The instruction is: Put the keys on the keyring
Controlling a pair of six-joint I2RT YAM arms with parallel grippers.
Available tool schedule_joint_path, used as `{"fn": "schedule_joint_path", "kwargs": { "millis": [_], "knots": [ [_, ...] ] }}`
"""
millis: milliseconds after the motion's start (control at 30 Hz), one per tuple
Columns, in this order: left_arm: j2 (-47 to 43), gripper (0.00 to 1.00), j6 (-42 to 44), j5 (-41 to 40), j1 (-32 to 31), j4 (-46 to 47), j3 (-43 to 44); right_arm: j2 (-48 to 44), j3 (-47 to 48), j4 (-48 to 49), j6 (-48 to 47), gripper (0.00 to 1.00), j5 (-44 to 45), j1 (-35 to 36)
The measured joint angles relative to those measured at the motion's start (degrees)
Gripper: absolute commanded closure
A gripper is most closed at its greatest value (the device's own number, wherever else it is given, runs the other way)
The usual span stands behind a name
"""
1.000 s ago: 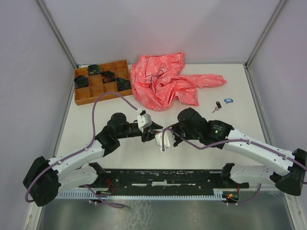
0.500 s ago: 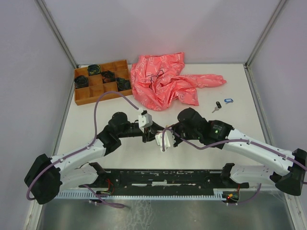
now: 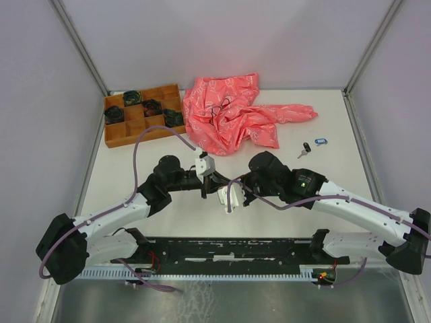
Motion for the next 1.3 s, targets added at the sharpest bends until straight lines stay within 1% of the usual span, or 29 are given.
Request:
{"fn": "schedule_joint_path", "kwargs": {
  "millis": [200,333,500,767,900,1067,1300],
  "knots": [
    [-0.3,0.97,-1.9,-1.2,0.0,-0.1,0.0,-0.3,0.0,0.1,0.1,0.99,1.1,0.0],
    [-1.7,0.97,-4.5,-2.8,-0.1,0.3,0.0,-2.4,-1.5,2.3,0.8,0.99,1.7,0.1],
    [-3.5,0.97,-10.0,-5.6,-0.4,3.7,-1.6,-4.9,-4.2,6.5,2.0,0.99,1.9,0.4],
    [-3.5,0.97,-18.4,-11.3,-0.5,8.6,-3.9,-5.0,-7.1,12.1,4.6,0.99,3.9,0.9],
    [-3.7,0.97,-21.4,-15.3,-1.2,10.9,-5.2,-4.9,-8.7,15.4,6.1,0.99,5.6,1.3],
    [-3.7,0.97,-22.6,-23.4,-4.5,12.9,-6.0,-4.2,-9.2,17.4,7.7,0.99,8.4,1.5],
    [-3.5,0.97,-25.3,-35.1,-8.7,23.1,-11.2,-3.5,-10.3,20.7,10.2,0.99,9.6,1.9]
  ]
}}
